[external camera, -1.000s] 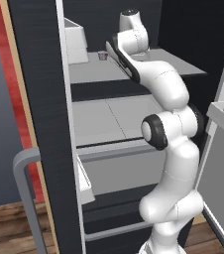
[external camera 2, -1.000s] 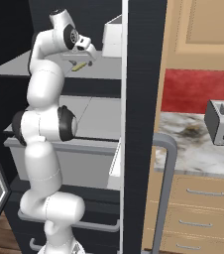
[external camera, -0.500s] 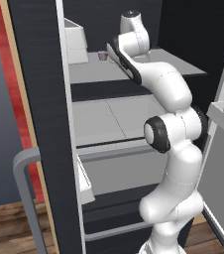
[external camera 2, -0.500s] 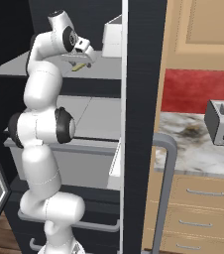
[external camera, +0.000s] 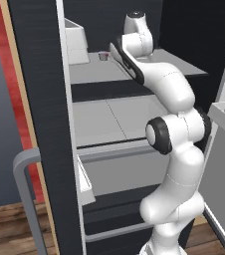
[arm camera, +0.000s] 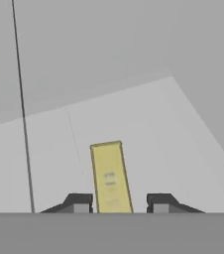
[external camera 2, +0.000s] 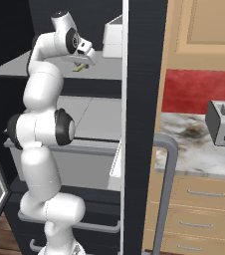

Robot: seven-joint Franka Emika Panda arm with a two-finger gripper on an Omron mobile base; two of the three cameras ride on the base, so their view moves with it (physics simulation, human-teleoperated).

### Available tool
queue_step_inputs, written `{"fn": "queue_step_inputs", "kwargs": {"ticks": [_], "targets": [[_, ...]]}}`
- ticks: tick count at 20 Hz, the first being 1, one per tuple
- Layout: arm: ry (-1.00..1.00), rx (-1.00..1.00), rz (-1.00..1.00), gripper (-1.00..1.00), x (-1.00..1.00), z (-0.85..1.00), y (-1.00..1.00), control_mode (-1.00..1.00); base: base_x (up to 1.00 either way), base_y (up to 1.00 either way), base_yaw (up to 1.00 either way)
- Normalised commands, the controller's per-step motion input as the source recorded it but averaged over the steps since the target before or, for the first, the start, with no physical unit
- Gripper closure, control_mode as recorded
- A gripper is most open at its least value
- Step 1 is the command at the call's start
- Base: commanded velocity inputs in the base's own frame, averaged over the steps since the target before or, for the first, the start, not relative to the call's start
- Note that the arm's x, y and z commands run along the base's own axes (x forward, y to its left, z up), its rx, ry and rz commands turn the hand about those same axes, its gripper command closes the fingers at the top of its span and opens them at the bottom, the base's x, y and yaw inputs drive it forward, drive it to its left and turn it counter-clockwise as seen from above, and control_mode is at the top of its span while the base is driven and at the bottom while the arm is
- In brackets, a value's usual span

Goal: Pick the egg and butter from the fridge and place them by the bowl for mixing.

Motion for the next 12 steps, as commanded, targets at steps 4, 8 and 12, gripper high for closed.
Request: {"fn": "queue_step_inputs", "kwargs": {"ticks": [4, 8, 12], "targets": [[0.0, 0.0, 0.0, 1.0, 0.0, -0.03, 0.01, -1.0, 0.0, 0.0, 0.0], [0.0, 0.0, 0.0, 1.0, 0.0, 0.17, 0.0, -1.0, 0.0, 0.0, 0.0], [-0.03, 0.0, 0.0, 1.0, 0.0, 0.34, 0.0, -1.0, 0.0, 0.0, 0.0]]}}
